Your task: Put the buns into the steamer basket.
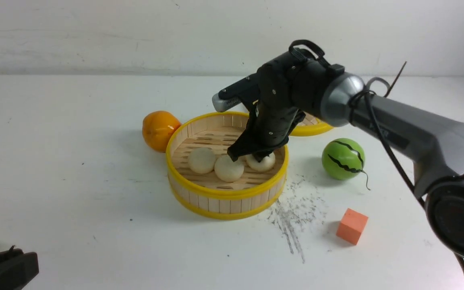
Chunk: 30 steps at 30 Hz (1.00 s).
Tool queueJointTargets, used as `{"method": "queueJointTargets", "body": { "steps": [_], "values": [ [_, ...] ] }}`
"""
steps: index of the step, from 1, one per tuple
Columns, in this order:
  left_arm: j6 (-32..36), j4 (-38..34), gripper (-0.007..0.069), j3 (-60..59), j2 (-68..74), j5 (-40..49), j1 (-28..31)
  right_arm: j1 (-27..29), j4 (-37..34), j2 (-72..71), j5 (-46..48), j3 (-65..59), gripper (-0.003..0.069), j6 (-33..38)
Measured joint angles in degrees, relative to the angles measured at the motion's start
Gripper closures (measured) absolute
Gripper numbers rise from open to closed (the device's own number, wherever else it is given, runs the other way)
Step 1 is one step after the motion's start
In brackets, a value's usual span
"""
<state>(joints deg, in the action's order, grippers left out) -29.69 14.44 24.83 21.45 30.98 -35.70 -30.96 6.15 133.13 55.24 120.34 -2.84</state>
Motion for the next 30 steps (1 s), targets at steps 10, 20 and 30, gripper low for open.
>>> {"method": "queueJointTargets", "body": {
  "steps": [10,20,30],
  "values": [
    [0.0,0.0,0.048,0.0,0.0,0.0,0.0,0.0,-2.25,-5.34,4.15,1.37,0.0155,-0.51],
    [-0.02,0.0,0.048,-0.05,0.0,0.0,0.0,0.0,-8.64,-22.52,16.15,3.01,0.0407,11.03],
    [-0.02,0.0,0.048,-0.21,0.0,-0.07,0.0,0.0,-14.03,-45.83,16.44,-17.1,0.0678,15.63]
  ]
}}
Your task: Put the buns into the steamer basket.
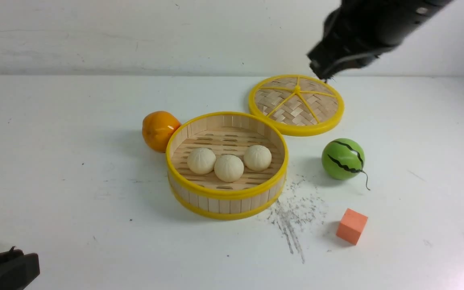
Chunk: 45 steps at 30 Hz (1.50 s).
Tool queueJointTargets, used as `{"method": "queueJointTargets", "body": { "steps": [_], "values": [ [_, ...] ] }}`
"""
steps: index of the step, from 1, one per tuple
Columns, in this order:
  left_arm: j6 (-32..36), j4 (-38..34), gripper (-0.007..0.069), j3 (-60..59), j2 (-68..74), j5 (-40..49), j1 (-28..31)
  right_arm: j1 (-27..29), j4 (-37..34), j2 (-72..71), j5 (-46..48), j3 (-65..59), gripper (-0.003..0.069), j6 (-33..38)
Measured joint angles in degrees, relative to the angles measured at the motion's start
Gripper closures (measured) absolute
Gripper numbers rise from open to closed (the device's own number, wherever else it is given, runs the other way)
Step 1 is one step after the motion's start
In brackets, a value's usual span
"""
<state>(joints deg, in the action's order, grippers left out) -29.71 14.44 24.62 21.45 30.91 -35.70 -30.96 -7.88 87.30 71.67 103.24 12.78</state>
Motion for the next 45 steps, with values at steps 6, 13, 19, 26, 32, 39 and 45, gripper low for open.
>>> {"method": "queueJointTargets", "body": {
  "steps": [6,13,19,26,32,39,45],
  "values": [
    [0.0,0.0,0.0479,0.0,0.0,0.0,0.0,0.0,-3.51,-15.89,-9.0,-20.89,0.0678,0.29],
    [0.0,0.0,0.0469,0.0,0.0,0.0,0.0,0.0,-5.6,-33.61,-21.23,-40.62,0.0673,0.29],
    [0.0,0.0,0.0462,0.0,0.0,0.0,0.0,-0.13,-2.48,-42.68,-20.04,-45.94,0.0669,0.29],
    [0.0,0.0,0.0461,0.0,0.0,-0.07,0.0,-1.82,0.26,-47.58,-23.29,-46.9,0.0677,0.24],
    [0.0,0.0,0.0454,0.0,0.0,-0.09,0.0,-1.87,1.03,-47.64,-28.4,-48.7,0.068,-0.5],
    [0.0,0.0,0.0445,0.0,0.0,-0.09,0.0,0.75,-0.05,-53.87,-43.16,-61.77,0.068,-2.25],
    [0.0,0.0,0.044,0.0,0.0,-0.09,0.0,14.48,-2.35,-69.7,-56.32,-80.05,0.068,-5.72]
  ]
}}
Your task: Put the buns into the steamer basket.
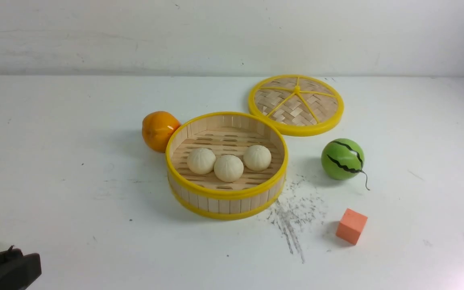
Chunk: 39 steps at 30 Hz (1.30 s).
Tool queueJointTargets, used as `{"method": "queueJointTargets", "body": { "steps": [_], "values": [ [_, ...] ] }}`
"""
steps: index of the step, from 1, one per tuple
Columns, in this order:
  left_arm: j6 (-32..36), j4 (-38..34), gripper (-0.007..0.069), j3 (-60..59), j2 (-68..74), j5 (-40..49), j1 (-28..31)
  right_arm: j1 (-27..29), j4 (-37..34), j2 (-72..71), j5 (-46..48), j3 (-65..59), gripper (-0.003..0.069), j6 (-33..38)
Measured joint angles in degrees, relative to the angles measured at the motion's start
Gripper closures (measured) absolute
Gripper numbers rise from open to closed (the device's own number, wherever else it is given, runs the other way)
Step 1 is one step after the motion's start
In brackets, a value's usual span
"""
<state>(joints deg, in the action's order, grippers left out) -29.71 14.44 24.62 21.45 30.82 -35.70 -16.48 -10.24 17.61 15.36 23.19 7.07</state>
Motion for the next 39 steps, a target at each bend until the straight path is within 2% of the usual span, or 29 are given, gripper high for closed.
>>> {"method": "queueJointTargets", "body": {
  "steps": [1,3,7,12,25,32,39],
  "values": [
    [0.0,0.0,0.044,0.0,0.0,0.0,0.0,0.6,0.15,-0.58,-0.13,-0.64,0.068,-0.51],
    [0.0,0.0,0.0438,0.0,0.0,0.0,0.0,7.5,2.12,-7.33,-0.62,-8.21,0.068,-4.47],
    [0.0,0.0,0.0431,0.0,0.0,0.0,0.0,16.93,5.31,-15.85,2.57,-15.97,0.068,-11.28],
    [0.0,0.02,0.0428,-0.07,0.0,-0.05,0.0,22.74,7.42,-18.19,7.62,-23.7,0.068,-15.14],
    [0.0,0.17,0.0424,-0.07,0.28,-0.03,0.0,23.07,7.96,-18.19,7.3,-23.92,0.068,-15.26],
    [0.0,0.17,0.0414,-0.07,0.28,-0.03,0.0,17.98,7.9,-18.19,7.3,-23.92,0.068,-14.88],
    [0.0,0.17,0.0411,-0.07,0.28,-0.03,0.0,17.76,7.84,-18.19,7.3,-23.92,0.068,-14.88]
  ]
}}
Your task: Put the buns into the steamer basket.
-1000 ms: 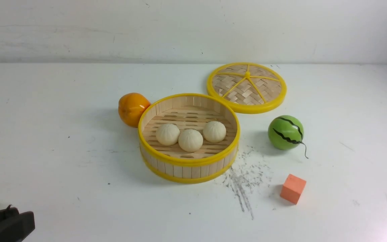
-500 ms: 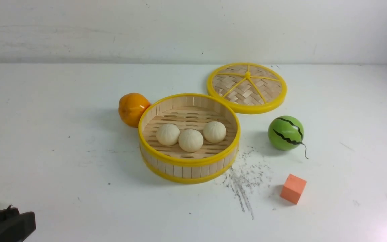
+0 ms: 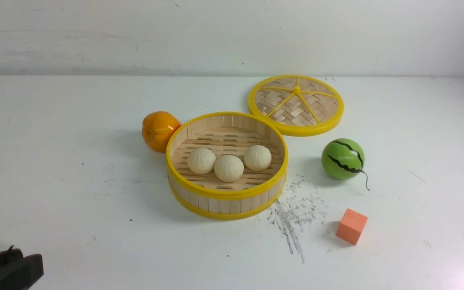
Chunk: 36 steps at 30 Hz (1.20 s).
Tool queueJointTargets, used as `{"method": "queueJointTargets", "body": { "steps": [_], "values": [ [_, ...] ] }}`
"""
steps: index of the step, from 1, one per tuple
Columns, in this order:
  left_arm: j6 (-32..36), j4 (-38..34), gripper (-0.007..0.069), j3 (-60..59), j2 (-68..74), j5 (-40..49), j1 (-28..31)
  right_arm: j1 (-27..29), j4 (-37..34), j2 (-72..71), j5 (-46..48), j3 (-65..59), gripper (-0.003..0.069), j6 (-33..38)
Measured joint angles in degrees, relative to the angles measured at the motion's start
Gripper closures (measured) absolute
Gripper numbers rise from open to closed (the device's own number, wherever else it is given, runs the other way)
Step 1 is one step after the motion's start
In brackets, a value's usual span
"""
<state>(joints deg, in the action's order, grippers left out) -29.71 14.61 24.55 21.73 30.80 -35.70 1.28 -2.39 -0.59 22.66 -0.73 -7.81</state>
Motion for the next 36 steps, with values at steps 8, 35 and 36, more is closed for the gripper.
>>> {"method": "queueJointTargets", "body": {
  "steps": [8,35,36],
  "values": [
    [0.0,0.0,0.0407,0.0,0.0,0.0,0.0,0.0,0.0,0.0,0.0,0.0,0.0675,0.0],
    [-0.1,6.76,0.0397,0.0,0.0,2.53,0.0,-0.06,-0.05,0.0,0.01,0.0,0.0652,0.0],
    [-0.39,6.45,0.04,0.0,0.0,2.53,0.0,-0.06,-0.05,0.0,0.01,0.0,0.065,0.0]
  ]
}}
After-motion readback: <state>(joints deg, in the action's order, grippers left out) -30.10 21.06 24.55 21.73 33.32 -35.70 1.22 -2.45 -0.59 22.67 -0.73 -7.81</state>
